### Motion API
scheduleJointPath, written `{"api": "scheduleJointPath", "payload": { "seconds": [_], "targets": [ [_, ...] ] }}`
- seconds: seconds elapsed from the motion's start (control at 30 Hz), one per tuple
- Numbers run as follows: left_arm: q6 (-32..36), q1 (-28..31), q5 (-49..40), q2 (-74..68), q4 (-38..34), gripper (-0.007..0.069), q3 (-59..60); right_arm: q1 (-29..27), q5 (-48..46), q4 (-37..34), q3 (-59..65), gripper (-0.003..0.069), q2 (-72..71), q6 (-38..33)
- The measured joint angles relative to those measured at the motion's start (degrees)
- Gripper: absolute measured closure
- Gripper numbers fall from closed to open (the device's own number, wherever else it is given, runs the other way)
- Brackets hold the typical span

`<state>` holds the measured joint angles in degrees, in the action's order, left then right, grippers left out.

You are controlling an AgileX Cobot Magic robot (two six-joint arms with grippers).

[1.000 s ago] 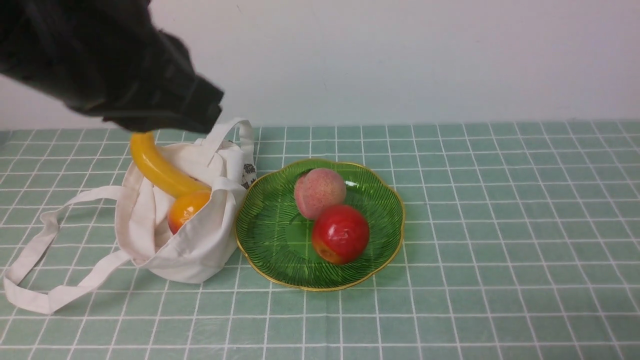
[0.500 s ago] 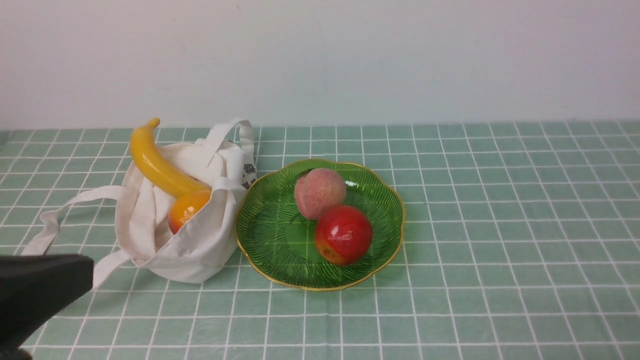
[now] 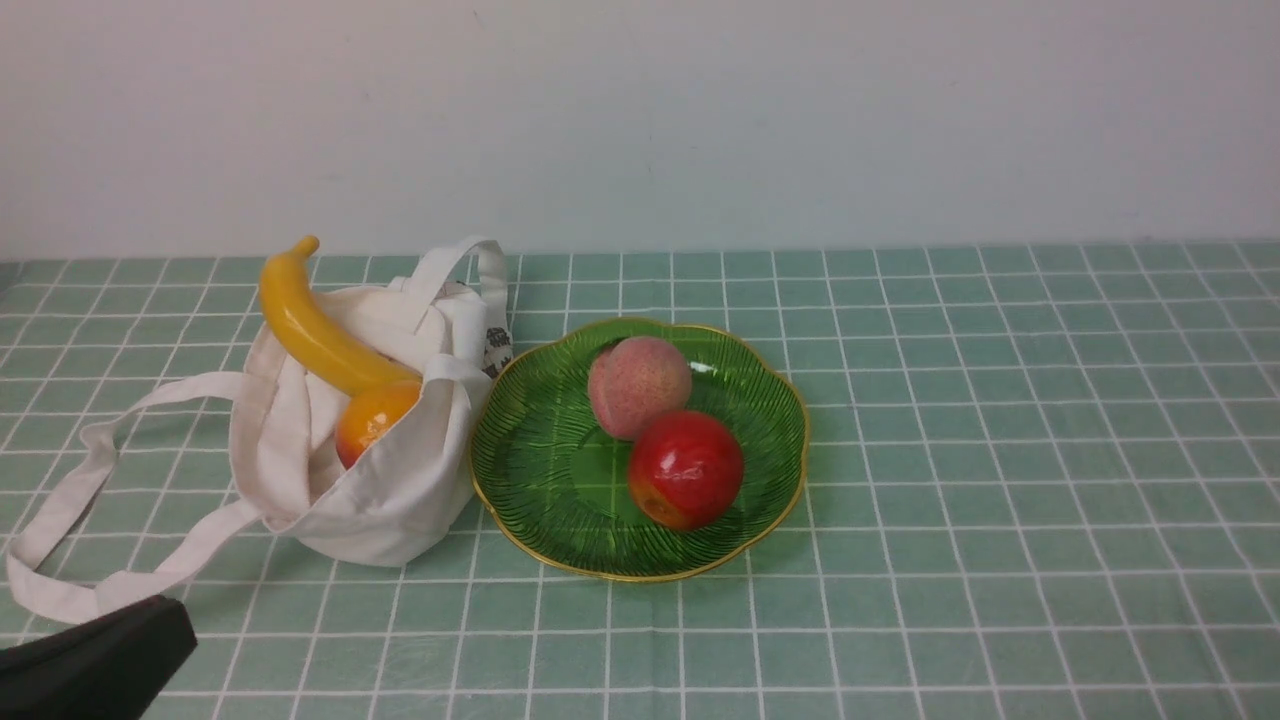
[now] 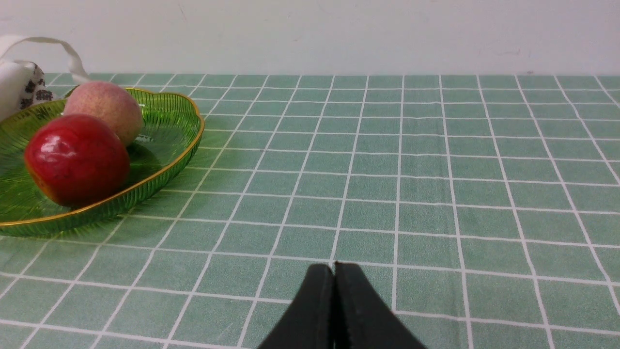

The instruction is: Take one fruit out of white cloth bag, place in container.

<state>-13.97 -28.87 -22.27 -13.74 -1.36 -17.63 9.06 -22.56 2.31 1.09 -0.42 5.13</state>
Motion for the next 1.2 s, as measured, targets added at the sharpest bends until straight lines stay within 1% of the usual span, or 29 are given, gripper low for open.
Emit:
{"api": "scheduleJointPath", "payload": {
  "seconds": [0.27, 0.4, 0.53, 0.6, 0.67, 0.8, 0.83, 0.87, 0.9, 0.93, 1.1, 1.2],
  "targets": [
    [0.0, 0.0, -0.4, 0.0, 0.1, 0.0632, 0.5, 0.0, 0.0, 0.0, 0.0, 0.0674, 0.0, 0.0],
    [0.9, 0.0, -0.4, 0.0, 4.2, 0.0632, 0.5, 0.0, 0.0, 0.0, 0.0, 0.0674, 0.0, 0.0],
    [1.1, 1.4, -0.2, 0.8, 6.1, 0.0632, 1.7, 0.0, 0.0, 0.0, 0.0, 0.0674, 0.0, 0.0],
    [1.9, 3.9, 0.4, 1.9, 5.9, 0.0632, 3.7, 0.0, 0.0, 0.0, 0.0, 0.0674, 0.0, 0.0],
    [4.0, 6.9, 1.2, 3.3, 5.1, 0.0632, 6.4, 0.0, 0.0, 0.0, 0.0, 0.0674, 0.0, 0.0],
    [8.7, 15.2, 3.4, 6.9, 4.0, 0.0632, 12.3, 0.0, 0.0, 0.0, 0.0, 0.0674, 0.0, 0.0],
    [8.7, 15.6, 3.4, 7.0, 3.9, 0.0632, 12.6, 0.0, 0.0, 0.0, 0.0, 0.0674, 0.0, 0.0],
    [9.2, 19.0, 3.5, 8.7, 3.4, 0.0632, 14.7, 0.0, 0.0, 0.0, 0.0, 0.0674, 0.0, 0.0],
    [9.2, 19.4, 3.5, 8.9, 3.3, 0.0632, 14.9, 0.0, 0.0, 0.0, 0.0, 0.0674, 0.0, 0.0],
    [9.4, 22.2, 3.4, 10.7, 3.1, 0.0632, 16.6, 0.0, 0.0, 0.0, 0.0, 0.0674, 0.0, 0.0],
    [9.7, 26.9, 3.3, 14.0, 3.0, 0.0632, 19.1, 0.0, 0.0, 0.0, 0.0, 0.0674, 0.0, 0.0],
    [9.7, 27.7, 3.0, 14.4, 3.0, 0.0632, 19.2, 0.0, 0.1, 0.0, 0.0, 0.0674, 0.0, 0.0]
  ]
}}
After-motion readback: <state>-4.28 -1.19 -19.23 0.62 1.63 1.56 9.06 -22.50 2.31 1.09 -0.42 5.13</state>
